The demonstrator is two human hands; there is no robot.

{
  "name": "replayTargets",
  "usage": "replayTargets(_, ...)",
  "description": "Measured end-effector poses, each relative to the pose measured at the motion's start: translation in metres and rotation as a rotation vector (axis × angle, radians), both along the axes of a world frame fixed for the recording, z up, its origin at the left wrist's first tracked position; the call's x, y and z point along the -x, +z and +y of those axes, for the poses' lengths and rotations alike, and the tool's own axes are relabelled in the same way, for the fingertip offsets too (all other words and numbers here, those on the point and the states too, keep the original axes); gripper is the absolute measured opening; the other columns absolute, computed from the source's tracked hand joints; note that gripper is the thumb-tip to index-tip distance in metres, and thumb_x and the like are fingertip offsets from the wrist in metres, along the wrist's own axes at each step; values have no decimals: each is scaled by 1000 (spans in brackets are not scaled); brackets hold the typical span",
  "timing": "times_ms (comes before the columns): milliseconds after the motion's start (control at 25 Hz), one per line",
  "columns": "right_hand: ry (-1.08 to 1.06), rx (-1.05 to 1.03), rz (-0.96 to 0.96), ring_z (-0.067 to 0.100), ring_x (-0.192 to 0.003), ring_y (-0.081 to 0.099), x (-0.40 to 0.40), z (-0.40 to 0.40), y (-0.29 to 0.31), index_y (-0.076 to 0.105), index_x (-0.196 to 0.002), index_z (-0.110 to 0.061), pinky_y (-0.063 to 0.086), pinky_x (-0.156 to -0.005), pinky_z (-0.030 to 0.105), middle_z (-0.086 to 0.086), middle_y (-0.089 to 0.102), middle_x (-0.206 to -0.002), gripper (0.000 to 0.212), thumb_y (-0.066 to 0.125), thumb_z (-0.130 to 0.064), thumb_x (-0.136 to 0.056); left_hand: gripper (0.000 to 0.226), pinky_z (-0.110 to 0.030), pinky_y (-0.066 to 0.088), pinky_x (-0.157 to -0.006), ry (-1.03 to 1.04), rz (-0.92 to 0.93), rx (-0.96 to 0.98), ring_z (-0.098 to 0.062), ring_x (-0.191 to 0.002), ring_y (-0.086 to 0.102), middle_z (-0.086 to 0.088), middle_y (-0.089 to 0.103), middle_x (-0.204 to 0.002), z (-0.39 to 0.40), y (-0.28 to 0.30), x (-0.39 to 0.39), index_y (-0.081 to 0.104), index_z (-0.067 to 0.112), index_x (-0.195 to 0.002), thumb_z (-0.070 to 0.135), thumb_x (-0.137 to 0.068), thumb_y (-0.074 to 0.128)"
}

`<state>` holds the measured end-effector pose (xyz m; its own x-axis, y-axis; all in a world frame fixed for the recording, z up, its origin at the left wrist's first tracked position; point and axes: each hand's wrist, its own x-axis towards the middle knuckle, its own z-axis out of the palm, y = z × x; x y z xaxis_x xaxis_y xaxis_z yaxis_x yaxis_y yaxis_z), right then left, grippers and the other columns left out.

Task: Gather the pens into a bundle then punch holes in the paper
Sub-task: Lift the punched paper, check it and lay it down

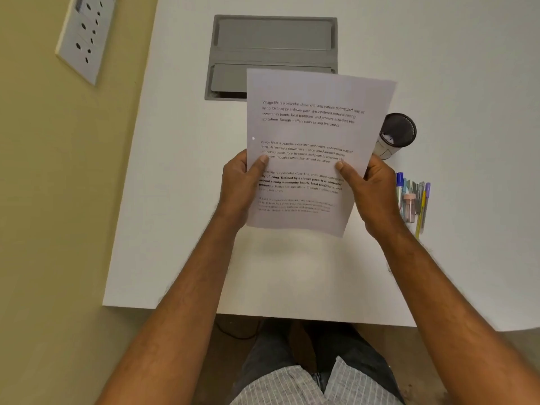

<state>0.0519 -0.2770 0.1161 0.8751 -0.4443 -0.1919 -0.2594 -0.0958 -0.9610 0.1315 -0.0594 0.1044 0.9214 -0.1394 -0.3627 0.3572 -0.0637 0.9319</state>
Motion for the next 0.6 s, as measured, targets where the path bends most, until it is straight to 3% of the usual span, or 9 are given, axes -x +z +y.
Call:
replayTargets(240,-35,-71,73,15,-94,77,19,-14,-21,66,-103,-39,64,-76,30,-12,79,-100,7,66,-33,-100,26,-52,62,-92,27,122,-82,-31,-100,76,-9,79,-110,-10,-7,16,71,10,-117,25,-107,53)
replayTargets(480,-43,-85,180,-6,-79,72,43,-2,-43,62,-108,-34,51,-62,8,-22,76,-88,7,58,-29,-105,29,-49,61,-94,90,237,-101,-34,-105,75,-12,78,-112,-5,-26,33,70,6,-116,23,-109,48)
replayTargets(600,-60,-100,227,0,-84,73,49,9,-51,62,-114,-29,53,-64,9,-15,78,-94,11,56,-26,-106,28,-39,63,-80,98,280,-118,-27,-98,77,-6,80,-107,7,-35,36,71,10,-114,25,-108,48)
